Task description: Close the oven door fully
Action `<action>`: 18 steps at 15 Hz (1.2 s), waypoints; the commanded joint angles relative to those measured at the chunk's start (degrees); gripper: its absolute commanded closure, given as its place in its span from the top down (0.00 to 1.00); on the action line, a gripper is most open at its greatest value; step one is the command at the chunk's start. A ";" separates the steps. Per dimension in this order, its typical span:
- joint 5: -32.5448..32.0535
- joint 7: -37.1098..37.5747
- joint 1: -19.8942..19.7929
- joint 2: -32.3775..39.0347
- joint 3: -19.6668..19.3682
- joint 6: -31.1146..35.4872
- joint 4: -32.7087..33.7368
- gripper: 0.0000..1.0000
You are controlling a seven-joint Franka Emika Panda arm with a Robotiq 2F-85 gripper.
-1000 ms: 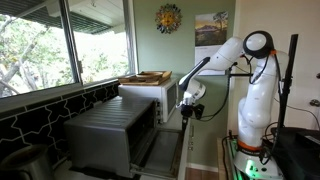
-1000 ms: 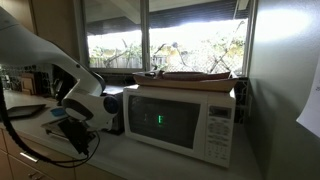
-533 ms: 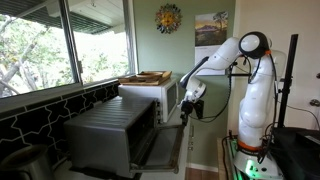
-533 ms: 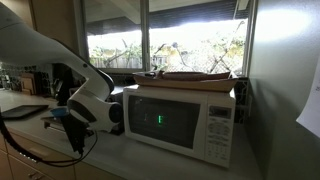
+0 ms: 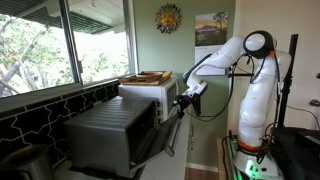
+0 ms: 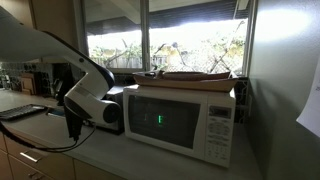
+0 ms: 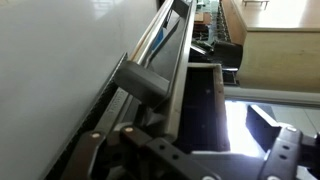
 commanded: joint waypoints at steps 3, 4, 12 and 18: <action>7.23 7.24 -3.37 -9.40 3.21 4.07 -3.38 1.00; 8.28 8.17 -3.74 -10.60 3.61 4.75 -3.56 1.00; 15.23 13.15 -3.06 -15.63 9.76 10.79 -4.41 1.00; 5.90 14.63 -5.20 -20.70 12.79 18.59 -3.34 1.00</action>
